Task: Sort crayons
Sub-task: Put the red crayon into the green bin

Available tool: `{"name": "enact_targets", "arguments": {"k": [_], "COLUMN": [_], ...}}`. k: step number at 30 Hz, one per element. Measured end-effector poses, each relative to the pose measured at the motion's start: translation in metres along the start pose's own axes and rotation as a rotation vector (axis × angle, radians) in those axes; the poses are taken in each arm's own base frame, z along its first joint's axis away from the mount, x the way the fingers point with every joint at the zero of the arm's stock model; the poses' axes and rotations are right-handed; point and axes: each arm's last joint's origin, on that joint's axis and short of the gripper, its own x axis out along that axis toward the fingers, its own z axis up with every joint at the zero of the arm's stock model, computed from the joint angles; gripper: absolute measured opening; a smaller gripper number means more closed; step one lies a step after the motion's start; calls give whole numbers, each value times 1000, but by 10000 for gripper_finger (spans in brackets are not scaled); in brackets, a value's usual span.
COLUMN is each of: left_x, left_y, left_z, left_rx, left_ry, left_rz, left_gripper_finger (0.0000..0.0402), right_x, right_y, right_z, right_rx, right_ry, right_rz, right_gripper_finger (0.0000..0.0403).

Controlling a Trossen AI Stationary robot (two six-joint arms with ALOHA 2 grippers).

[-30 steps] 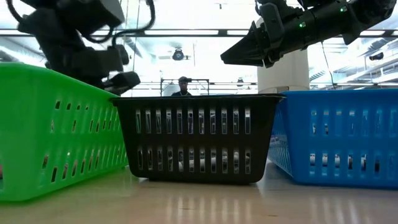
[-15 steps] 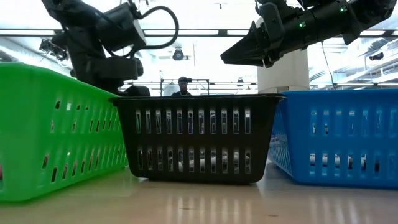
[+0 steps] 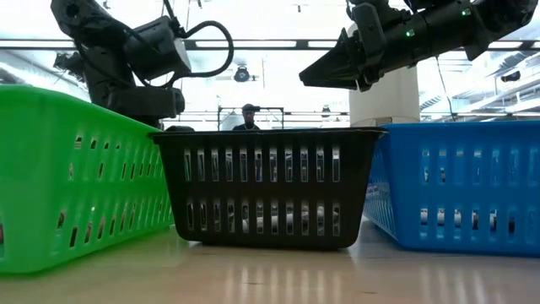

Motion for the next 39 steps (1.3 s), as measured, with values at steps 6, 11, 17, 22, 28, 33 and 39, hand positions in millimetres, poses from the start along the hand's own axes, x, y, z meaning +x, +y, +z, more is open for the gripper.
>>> {"name": "enact_targets", "arguments": {"k": [6,11,17,22,28,33,39], "left_x": [1,1,-8,-34,-65,-83,-88], "left_y": [-2,-4,-8,-9,-21,-36,-54], "left_z": [-3,-3,4,20,31,46,59], "left_rx": [-36,-94,-125,-126,-114,-74,-28], "left_ry": [15,29,43,-32,-151,-308,-413], "left_rz": [-27,-28,-25,68,230,296,313], "left_gripper_finger": [44,13,13,13,12,12,12], "right_x": [0,0,0,0,0,0,0], "right_y": [0,0,0,0,0,0,0], "right_z": [0,0,0,0,1,1,1], "right_rx": [0,0,0,1,4,4,4], "right_ry": [0,0,0,-1,-7,-7,-7], "right_rz": [1,2,2,2,7,7,7], "right_gripper_finger": [147,147,147,147,147,147,147]}}
